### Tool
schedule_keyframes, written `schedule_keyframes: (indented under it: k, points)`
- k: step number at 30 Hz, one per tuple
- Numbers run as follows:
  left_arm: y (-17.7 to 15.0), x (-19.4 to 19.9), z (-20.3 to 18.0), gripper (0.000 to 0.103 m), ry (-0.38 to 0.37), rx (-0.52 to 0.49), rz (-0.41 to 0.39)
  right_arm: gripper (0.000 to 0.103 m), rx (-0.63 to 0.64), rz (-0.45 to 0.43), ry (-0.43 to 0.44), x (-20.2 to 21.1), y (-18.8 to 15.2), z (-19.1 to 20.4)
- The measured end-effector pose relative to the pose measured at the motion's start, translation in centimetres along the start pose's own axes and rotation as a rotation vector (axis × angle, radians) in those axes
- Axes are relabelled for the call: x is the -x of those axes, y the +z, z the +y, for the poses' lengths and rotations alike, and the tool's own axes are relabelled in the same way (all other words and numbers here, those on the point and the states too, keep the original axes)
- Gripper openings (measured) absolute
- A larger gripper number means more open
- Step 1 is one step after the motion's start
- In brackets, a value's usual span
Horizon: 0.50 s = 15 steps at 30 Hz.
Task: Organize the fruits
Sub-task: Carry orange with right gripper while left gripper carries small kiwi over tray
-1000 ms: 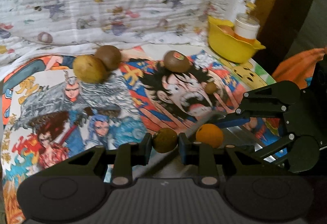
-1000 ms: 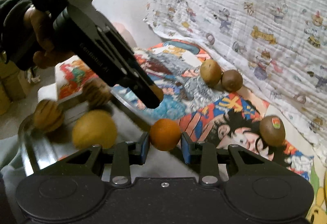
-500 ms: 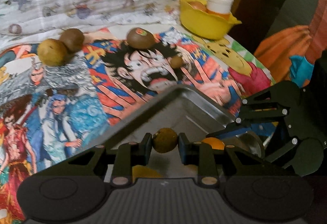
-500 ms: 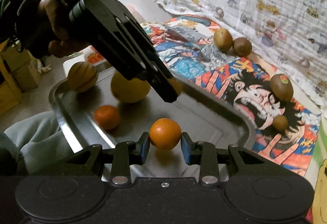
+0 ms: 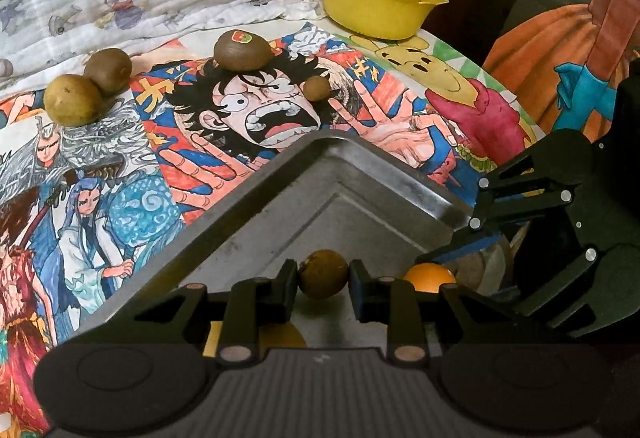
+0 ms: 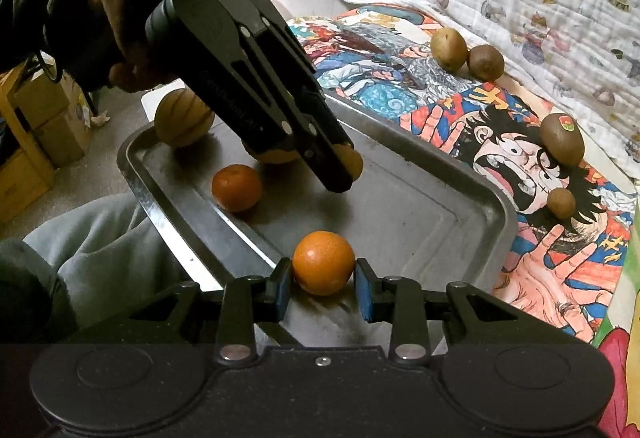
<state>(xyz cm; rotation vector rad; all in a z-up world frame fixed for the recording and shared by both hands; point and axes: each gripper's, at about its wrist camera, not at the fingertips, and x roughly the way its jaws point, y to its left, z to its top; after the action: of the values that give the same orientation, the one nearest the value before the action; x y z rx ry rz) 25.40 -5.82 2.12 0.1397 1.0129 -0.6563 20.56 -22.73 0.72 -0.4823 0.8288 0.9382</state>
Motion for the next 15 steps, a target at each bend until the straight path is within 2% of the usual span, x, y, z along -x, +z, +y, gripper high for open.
schedule_keyframes:
  k: [11,15]
  points:
    - [0.0,-0.5,-1.2,0.03,0.052,-0.082,0.011,0.035,-0.009,0.001,0.001,0.0,0.1,0.0]
    - [0.1,-0.6,-1.3,0.03,0.062,-0.08,0.014,0.04,-0.024,-0.006,-0.003,0.0,0.1,-0.3]
